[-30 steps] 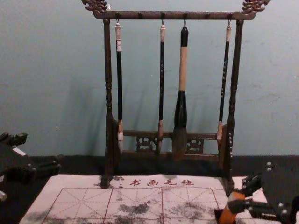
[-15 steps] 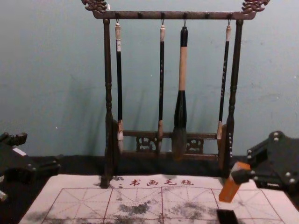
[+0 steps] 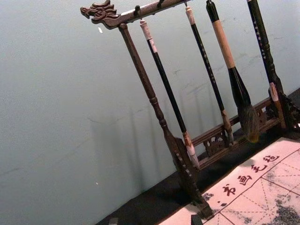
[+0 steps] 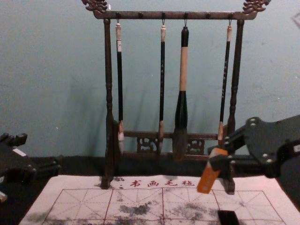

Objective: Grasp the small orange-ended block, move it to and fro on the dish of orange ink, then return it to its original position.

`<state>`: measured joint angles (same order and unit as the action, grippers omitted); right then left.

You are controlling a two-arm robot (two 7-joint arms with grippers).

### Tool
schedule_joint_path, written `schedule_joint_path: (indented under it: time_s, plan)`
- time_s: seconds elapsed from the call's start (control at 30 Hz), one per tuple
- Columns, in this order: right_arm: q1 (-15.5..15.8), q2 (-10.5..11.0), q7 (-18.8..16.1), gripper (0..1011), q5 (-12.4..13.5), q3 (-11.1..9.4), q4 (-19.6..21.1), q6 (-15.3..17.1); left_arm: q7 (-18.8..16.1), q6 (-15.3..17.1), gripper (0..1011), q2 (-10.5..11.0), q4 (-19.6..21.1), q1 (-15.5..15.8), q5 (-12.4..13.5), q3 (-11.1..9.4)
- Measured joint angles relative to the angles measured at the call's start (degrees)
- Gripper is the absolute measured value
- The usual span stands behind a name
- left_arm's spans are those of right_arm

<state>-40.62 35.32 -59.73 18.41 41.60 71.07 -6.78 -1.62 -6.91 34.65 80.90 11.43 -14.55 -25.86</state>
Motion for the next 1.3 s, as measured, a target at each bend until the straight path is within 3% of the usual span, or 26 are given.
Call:
schedule_joint_path:
  time_s: [0.27,0.67,1.0,1.3]
  plan:
    - [-3.0,-3.9,-3.5,133,1.5,3.3,-3.8,3.2,0.0,0.0,1001,0.0,0.0,0.0,0.0,0.0]
    - [-4.7,-6.8,-6.5,133,3.4,7.0,-7.4,6.2,0.0,0.0,1001,0.0,0.0,0.0,0.0,0.0]
    - [-5.9,-8.0,-7.1,133,2.7,9.6,-10.0,5.3,0.0,0.0,1001,0.0,0.0,0.0,0.0,0.0]
    - [-7.5,-9.2,-6.5,133,-0.3,11.8,-12.2,3.2,0.0,0.0,1001,0.0,0.0,0.0,0.0,0.0]
